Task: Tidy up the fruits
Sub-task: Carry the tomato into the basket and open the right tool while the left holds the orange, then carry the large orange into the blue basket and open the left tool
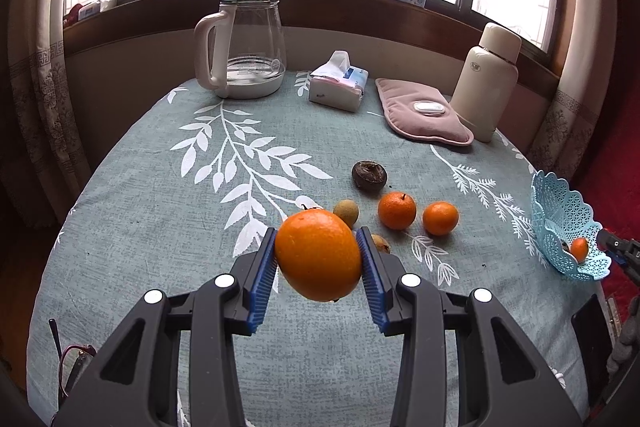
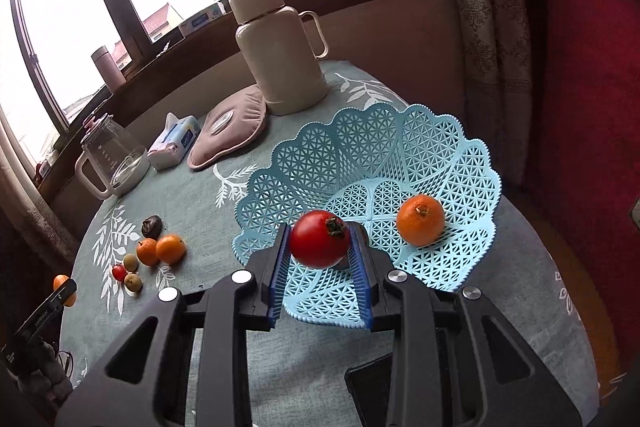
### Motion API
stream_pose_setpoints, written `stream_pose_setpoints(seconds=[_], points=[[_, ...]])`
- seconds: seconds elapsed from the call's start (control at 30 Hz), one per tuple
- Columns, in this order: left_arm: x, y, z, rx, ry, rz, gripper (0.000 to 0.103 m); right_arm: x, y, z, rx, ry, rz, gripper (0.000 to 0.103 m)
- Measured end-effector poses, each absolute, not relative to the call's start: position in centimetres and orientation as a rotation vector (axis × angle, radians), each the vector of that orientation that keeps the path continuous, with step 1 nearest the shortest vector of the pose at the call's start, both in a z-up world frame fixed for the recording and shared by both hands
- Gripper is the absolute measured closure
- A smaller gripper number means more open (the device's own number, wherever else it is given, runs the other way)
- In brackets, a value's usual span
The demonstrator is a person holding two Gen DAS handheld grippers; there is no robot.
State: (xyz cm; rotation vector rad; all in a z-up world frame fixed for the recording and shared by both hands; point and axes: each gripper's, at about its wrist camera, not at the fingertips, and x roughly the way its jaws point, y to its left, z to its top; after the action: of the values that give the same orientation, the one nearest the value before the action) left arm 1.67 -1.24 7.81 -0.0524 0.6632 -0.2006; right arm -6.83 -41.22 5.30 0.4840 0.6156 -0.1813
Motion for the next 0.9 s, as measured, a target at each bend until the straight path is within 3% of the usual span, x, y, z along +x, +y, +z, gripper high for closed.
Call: stream_pose_setpoints(seconds=[0.4,0.47,0.6,0.67,0.9], points=[[1.6,-1.5,7.6,-0.05,0.669,-0.206,0.063,-6.6,-42.1,4.0,0.512,0.649,-0.219,0.072],[1.6,-1.6,7.5,-0.048,0.672,-0.208,0.063,-6.7,-42.2,4.0,0.516,0.64,-0.228,0.06],[1.5,-2.0,7.4,-0.041,0.676,-0.217,0.063,-7.1,-42.6,4.3,0.524,0.616,-0.246,0.049],[1.4,-2.4,7.2,-0.033,0.681,-0.223,0.063,-7.3,-42.9,4.6,0.532,0.592,-0.258,0.036],[1.4,-4.5,6.2,-0.013,0.726,-0.268,0.063,-7.7,-44.7,5.7,0.564,0.53,-0.292,0.028]])
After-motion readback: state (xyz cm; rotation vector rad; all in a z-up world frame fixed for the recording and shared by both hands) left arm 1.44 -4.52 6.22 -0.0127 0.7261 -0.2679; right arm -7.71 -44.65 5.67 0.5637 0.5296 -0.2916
